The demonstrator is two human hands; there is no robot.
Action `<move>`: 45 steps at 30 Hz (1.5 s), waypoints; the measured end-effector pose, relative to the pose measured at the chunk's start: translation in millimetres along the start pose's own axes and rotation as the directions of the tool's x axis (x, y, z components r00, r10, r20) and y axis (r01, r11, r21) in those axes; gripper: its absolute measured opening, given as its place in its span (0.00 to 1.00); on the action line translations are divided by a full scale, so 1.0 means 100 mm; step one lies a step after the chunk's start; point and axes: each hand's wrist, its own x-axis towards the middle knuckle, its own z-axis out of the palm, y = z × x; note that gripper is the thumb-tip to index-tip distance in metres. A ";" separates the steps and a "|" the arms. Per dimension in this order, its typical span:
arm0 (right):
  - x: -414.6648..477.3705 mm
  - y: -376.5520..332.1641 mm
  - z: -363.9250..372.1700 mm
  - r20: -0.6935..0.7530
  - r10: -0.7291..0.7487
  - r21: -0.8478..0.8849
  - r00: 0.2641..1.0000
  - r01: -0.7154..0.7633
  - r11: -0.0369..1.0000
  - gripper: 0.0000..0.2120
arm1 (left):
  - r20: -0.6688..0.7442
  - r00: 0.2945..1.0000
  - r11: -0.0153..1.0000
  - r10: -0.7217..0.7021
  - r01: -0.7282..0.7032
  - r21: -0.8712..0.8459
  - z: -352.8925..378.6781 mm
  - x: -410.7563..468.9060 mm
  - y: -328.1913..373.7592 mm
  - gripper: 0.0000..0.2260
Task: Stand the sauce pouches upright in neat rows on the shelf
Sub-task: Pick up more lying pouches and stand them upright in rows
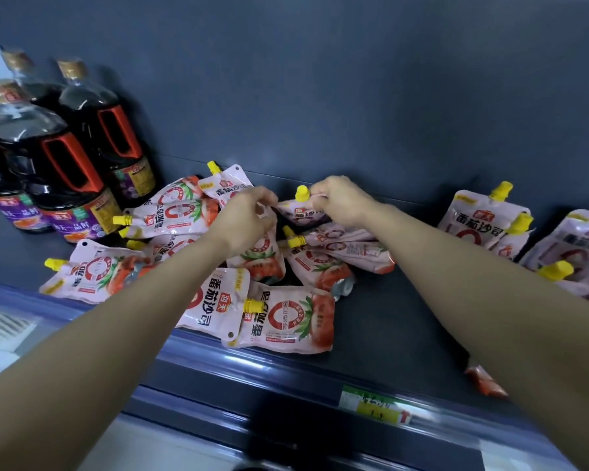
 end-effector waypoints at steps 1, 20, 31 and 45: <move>0.00 0.02 -0.04 -0.049 0.034 0.044 0.998 -0.032 0.999 0.16 | -0.017 1.000 1.000 0.009 -0.009 -0.025 -0.02 0.02 0.01 0.13; -0.36 0.11 -0.54 -0.444 0.279 0.230 0.851 -0.193 0.954 0.14 | 0.517 0.847 0.915 0.127 -0.301 0.268 0.54 0.49 -0.14 0.21; -0.52 0.28 -0.75 -0.574 0.317 0.041 0.755 -0.360 0.932 0.15 | 0.418 0.901 0.944 0.115 -0.230 0.237 0.63 0.68 -0.17 0.16; -0.50 0.40 -0.87 -0.606 0.414 0.068 0.679 -0.474 0.878 0.11 | 0.237 0.928 0.956 0.287 -0.292 -0.017 0.50 0.90 0.23 0.08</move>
